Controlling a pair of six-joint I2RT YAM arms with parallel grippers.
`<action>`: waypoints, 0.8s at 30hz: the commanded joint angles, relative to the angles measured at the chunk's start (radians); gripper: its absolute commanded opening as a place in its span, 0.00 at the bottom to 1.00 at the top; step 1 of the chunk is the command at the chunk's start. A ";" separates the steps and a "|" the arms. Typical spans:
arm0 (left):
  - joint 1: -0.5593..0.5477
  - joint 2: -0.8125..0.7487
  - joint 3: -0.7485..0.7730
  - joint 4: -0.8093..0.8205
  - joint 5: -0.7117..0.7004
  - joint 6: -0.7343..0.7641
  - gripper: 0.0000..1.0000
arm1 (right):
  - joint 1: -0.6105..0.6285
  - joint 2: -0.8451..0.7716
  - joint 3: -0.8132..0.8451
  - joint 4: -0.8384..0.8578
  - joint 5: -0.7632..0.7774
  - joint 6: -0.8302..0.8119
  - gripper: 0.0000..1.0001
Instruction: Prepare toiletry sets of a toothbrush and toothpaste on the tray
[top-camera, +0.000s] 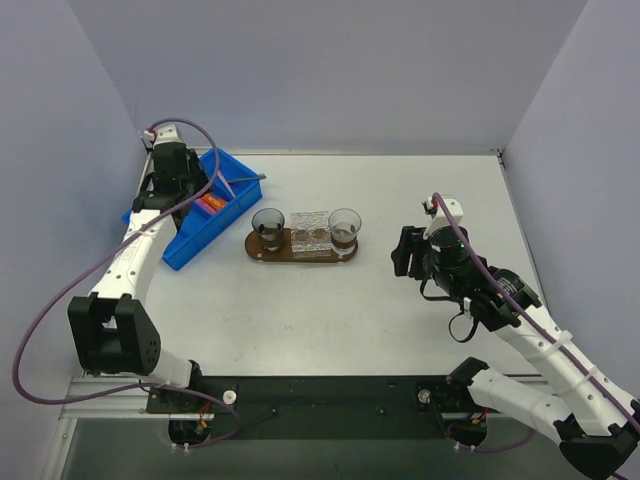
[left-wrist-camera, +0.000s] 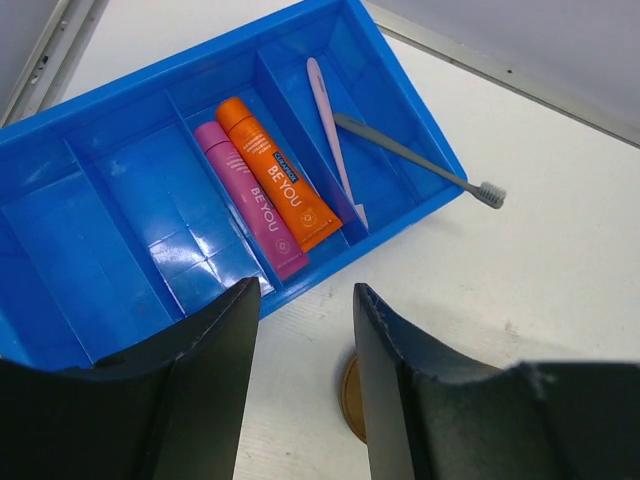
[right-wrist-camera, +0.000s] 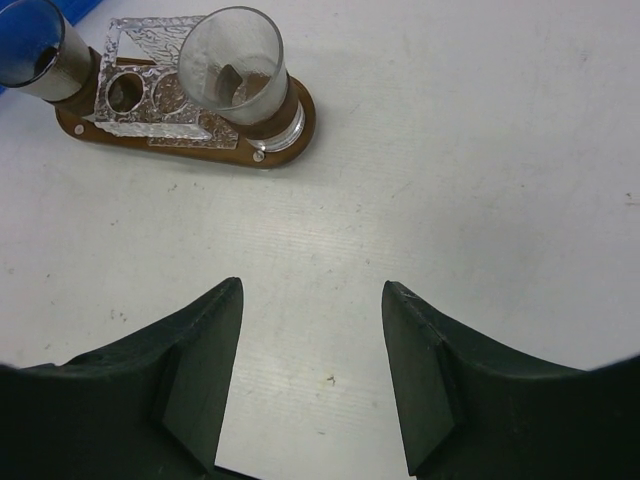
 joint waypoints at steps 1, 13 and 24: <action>0.006 0.078 0.097 -0.010 -0.071 -0.024 0.52 | -0.010 0.023 0.026 -0.007 0.014 -0.046 0.53; 0.017 0.469 0.382 -0.120 -0.207 -0.130 0.45 | -0.033 0.054 -0.039 0.062 -0.088 -0.040 0.53; 0.028 0.718 0.574 -0.203 -0.259 -0.129 0.43 | -0.058 0.048 -0.138 0.114 -0.144 -0.002 0.53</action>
